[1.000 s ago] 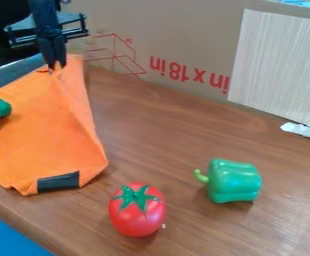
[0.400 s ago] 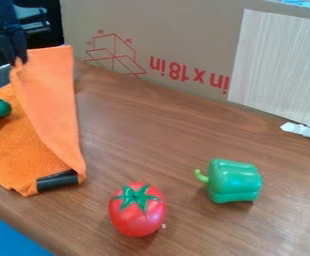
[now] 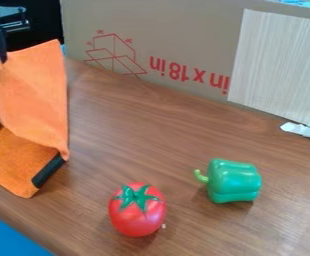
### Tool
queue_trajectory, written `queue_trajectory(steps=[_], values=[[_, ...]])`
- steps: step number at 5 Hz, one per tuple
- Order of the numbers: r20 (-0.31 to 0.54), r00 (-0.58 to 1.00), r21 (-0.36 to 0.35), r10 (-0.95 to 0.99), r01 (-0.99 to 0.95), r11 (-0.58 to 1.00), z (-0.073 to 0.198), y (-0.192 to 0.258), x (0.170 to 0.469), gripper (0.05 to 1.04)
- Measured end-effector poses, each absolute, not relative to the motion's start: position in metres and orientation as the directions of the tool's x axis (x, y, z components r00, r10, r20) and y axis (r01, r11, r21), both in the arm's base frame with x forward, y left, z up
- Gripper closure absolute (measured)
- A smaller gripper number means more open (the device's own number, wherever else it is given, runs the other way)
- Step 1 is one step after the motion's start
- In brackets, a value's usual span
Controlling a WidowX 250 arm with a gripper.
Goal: Fold the cloth from top right side to bottom left side
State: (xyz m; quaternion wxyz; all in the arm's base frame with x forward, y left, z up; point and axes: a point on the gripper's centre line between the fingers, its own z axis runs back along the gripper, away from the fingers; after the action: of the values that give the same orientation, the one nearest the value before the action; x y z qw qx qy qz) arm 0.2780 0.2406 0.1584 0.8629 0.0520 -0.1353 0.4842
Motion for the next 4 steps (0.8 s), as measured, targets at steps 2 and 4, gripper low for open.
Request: queue_trajectory(steps=[2,4], values=[[0.296,0.474,-0.009,0.829,-0.867,0.499,0.158,0.256,0.264,1.025],[0.309,0.46,0.03,0.832,-0.88,0.475,0.156,0.271,0.25,1.025]])
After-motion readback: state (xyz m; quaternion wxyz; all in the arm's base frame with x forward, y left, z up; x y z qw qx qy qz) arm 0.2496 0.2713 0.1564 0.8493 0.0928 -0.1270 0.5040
